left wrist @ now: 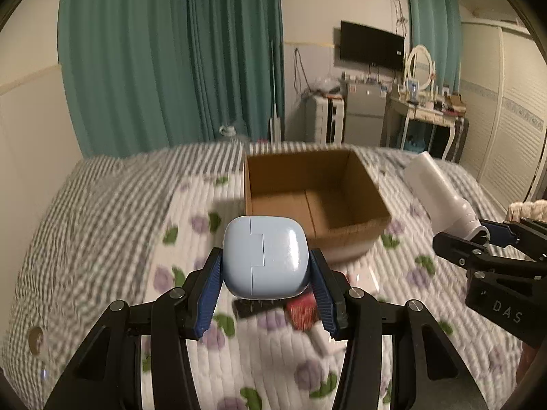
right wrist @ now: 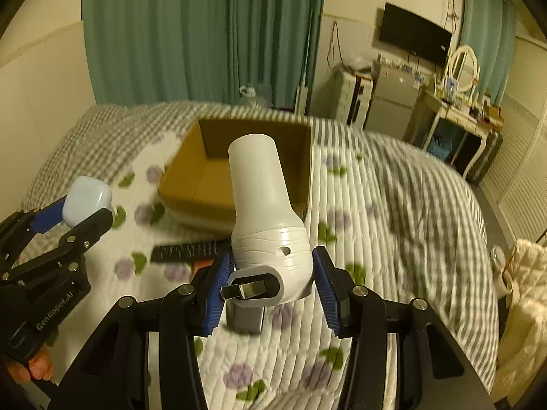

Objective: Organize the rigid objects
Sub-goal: 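Carry earbud case into the box and release with left tool while right carries cylinder, then release the white cylinder into the box with the right tool, then grasp the grey power bank with right tool while left grasps white charger, then lower charger into box with left tool while right lowers power bank into box, then move both tools back to the remaining items beside the box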

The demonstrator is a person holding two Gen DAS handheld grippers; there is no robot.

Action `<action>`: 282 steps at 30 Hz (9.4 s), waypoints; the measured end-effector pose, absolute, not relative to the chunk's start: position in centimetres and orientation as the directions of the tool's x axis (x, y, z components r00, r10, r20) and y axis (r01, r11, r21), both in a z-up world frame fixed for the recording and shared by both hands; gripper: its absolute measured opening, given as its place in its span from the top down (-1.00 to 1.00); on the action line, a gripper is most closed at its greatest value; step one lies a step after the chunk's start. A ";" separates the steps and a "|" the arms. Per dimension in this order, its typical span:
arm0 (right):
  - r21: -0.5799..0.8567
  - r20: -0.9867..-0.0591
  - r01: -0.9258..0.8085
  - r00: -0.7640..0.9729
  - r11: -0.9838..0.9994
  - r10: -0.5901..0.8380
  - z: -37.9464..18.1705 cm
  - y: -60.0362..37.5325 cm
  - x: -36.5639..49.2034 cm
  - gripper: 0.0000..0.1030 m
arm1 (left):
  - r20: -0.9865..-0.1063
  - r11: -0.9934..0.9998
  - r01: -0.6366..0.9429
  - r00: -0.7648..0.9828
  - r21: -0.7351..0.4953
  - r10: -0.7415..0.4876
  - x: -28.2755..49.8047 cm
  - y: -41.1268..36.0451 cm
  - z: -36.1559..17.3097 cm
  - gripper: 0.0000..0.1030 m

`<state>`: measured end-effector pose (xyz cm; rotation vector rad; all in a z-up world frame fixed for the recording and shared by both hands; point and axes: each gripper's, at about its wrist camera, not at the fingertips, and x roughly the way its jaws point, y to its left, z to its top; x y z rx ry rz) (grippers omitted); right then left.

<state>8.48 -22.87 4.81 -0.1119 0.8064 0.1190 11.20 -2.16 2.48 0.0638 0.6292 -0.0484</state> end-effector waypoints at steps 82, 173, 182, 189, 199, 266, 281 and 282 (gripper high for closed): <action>-0.139 -0.746 -0.149 0.666 0.979 -0.005 -0.1 -23.2 8.7 -0.96 | -0.628 0.999 -0.012 0.778 0.040 0.035 11.4 0.2 -2.0 -1.00; -0.107 -0.732 -0.167 0.681 0.980 0.036 1.6 -21.6 10.3 0.20 | -0.672 0.997 0.082 0.739 0.013 -0.052 12.5 -4.2 -1.8 0.19; -0.129 -0.686 -0.171 0.726 0.977 0.036 5.4 -20.1 14.5 0.20 | -0.610 0.995 0.074 0.792 0.065 -0.019 17.3 -3.6 2.2 0.19; -0.123 -0.678 -0.180 0.733 0.976 0.050 5.5 -20.0 19.2 0.20 | -0.597 0.996 0.061 0.802 0.070 -0.007 22.1 -3.5 2.4 0.18; -0.091 -0.718 -0.178 0.693 0.980 0.060 1.1 -20.9 25.5 0.20 | -0.658 0.997 0.061 0.753 0.049 -0.014 29.0 -3.9 -3.1 0.18; -0.046 -0.873 -0.242 0.481 0.969 0.078 -10.3 -21.2 15.3 -0.41 | -0.769 0.999 -0.036 0.638 0.025 0.042 16.0 0.3 -9.6 -0.89; -0.023 -0.919 -0.243 0.386 0.970 0.075 -15.1 -19.7 16.4 0.08 | -0.821 0.998 -0.043 0.568 0.039 0.056 17.4 -0.5 -13.3 -0.89; -0.007 -0.924 -0.236 0.373 0.972 0.084 -15.5 -19.2 16.7 0.08 | -0.822 0.998 -0.039 0.567 0.039 0.055 17.4 -0.6 -13.3 -0.89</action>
